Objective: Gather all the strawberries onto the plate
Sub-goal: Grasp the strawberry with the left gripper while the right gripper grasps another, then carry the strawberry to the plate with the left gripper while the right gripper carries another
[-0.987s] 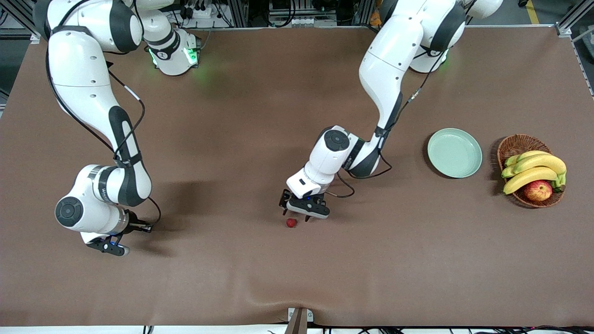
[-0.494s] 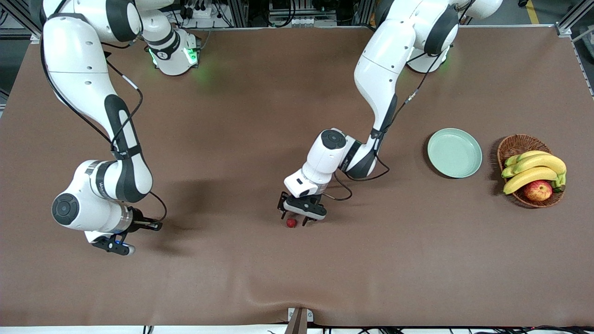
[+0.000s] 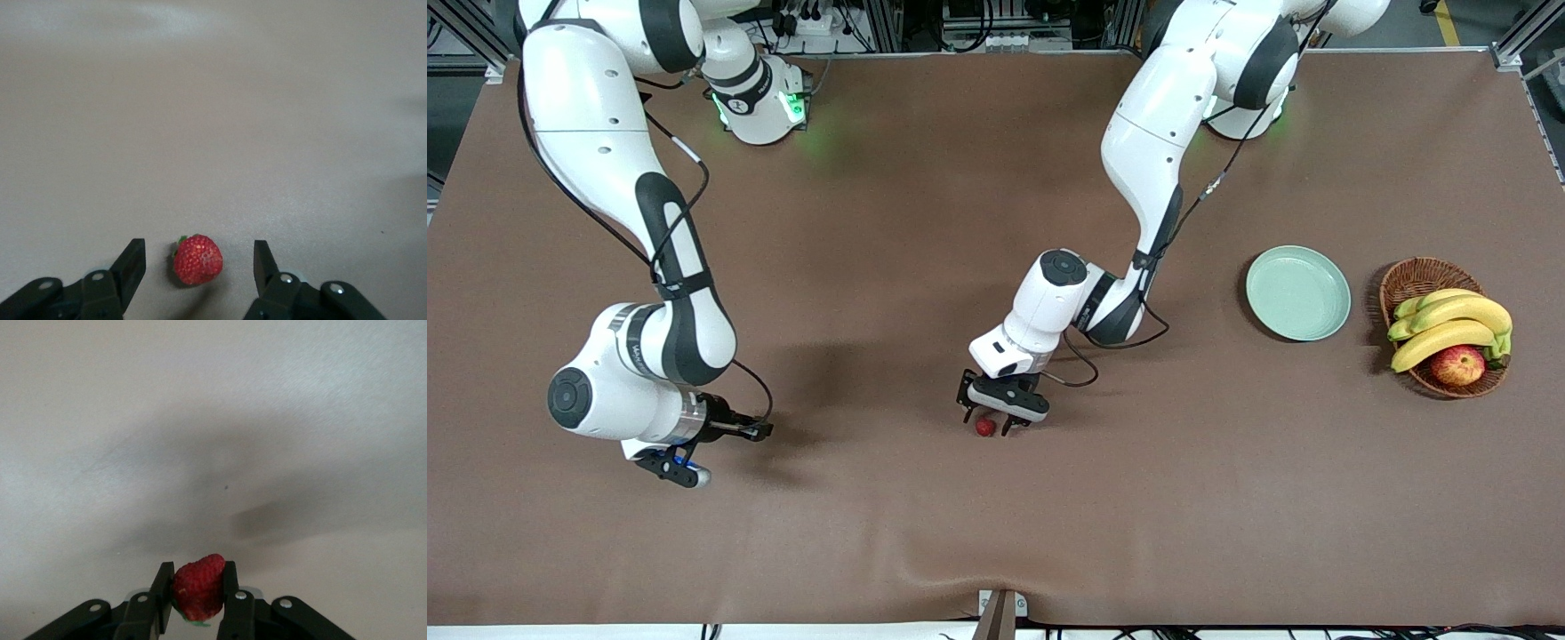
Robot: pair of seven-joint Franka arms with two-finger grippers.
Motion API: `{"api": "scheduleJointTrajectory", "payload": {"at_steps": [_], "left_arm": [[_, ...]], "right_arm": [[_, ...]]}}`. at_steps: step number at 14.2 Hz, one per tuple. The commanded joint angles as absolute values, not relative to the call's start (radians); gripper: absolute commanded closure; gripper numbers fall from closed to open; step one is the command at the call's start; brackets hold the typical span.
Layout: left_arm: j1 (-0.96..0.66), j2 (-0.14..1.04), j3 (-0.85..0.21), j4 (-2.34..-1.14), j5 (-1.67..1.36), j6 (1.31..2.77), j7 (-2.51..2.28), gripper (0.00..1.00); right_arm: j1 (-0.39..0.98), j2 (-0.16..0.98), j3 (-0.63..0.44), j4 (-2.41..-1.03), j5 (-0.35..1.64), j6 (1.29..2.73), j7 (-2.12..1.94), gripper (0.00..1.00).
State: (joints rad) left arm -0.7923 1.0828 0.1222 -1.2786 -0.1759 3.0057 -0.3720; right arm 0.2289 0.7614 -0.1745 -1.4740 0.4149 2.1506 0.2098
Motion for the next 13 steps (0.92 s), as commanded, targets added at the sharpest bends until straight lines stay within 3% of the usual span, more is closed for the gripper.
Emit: {"api": "scheduleJointTrajectory", "payload": {"at_steps": [1, 3, 5, 11, 12, 13], "left_arm": [[-0.799, 1.14, 0.137, -1.215, -0.167, 3.036, -0.367, 0.3], [-0.799, 1.14, 0.147, -1.215, -0.167, 3.036, -0.367, 0.43], [-0.801, 1.14, 0.149, -1.215, -0.167, 3.036, -0.367, 0.48], [-0.807, 1.144, 0.149, -1.215, -0.167, 3.036, -0.367, 0.49], [-0.807, 1.144, 0.149, -1.215, -0.167, 3.037, -0.367, 0.52], [-0.807, 1.144, 0.149, -1.215, -0.167, 3.037, -0.367, 0.65]], "right_arm": [[0.242, 0.729, -0.175, -1.505, 0.434, 2.149, 0.241, 0.94], [0.239, 0.727, -0.175, -1.505, 0.434, 2.149, 0.239, 0.94], [0.242, 0.719, -0.175, -1.505, 0.434, 2.149, 0.241, 0.94], [0.293, 0.707, -0.175, -1.497, 0.454, 2.155, 0.34, 0.93], [0.296, 0.707, -0.175, -1.496, 0.454, 2.158, 0.359, 0.93], [0.302, 0.707, -0.175, -1.494, 0.454, 2.158, 0.362, 0.93]]}}
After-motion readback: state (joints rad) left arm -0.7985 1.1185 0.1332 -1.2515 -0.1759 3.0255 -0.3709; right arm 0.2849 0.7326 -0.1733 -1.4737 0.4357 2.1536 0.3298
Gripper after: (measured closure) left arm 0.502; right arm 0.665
